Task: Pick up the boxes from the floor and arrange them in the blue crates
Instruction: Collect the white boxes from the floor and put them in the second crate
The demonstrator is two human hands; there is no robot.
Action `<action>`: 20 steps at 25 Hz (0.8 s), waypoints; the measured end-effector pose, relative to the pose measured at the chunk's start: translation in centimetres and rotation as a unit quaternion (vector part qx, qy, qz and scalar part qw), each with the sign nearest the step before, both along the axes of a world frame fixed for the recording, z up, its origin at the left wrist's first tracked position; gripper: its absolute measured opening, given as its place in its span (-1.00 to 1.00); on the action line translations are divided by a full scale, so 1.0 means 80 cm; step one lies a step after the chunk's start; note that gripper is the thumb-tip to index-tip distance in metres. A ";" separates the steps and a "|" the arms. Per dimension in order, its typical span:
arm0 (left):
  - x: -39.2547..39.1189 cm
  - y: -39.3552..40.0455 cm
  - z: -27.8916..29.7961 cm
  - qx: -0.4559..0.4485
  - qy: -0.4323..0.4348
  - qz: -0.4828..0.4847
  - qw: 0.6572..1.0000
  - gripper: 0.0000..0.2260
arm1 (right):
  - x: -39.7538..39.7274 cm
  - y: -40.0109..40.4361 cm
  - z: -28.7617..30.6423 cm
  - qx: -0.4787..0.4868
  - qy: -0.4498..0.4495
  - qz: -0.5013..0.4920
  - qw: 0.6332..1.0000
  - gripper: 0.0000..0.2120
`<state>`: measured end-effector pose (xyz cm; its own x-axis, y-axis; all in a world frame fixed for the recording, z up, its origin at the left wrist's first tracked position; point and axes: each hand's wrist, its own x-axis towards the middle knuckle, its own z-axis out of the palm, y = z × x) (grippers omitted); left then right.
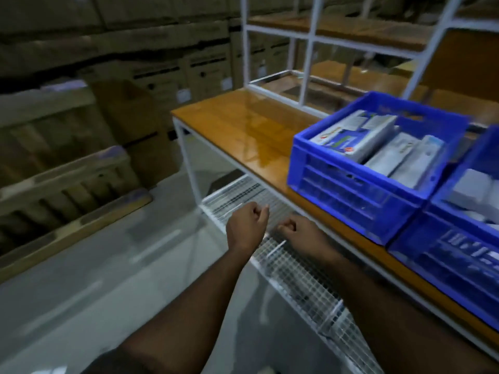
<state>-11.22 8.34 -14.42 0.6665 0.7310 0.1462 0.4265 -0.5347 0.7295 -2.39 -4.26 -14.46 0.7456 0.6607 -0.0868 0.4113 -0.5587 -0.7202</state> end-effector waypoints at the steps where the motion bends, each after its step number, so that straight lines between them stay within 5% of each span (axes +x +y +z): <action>1: -0.030 0.011 -0.011 -0.012 0.010 0.029 0.999 -0.62 | -0.014 0.016 -0.010 -0.016 0.023 0.033 0.999 -0.78; 8: -0.260 0.104 -0.069 -0.063 0.066 0.228 0.969 -0.59 | -0.171 0.141 -0.060 -0.066 0.143 0.170 0.973 -0.85; 20: -0.632 0.215 -0.149 -0.179 0.014 0.498 0.848 -0.61 | -0.490 0.385 -0.096 -0.156 0.147 0.418 0.883 -0.88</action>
<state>-61.77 25.55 -26.36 -0.3087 0.9276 -0.2104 0.5567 0.3556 0.7508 -41.62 26.51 -22.13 -0.0754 0.8792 -0.4705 0.5951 -0.3389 -0.7287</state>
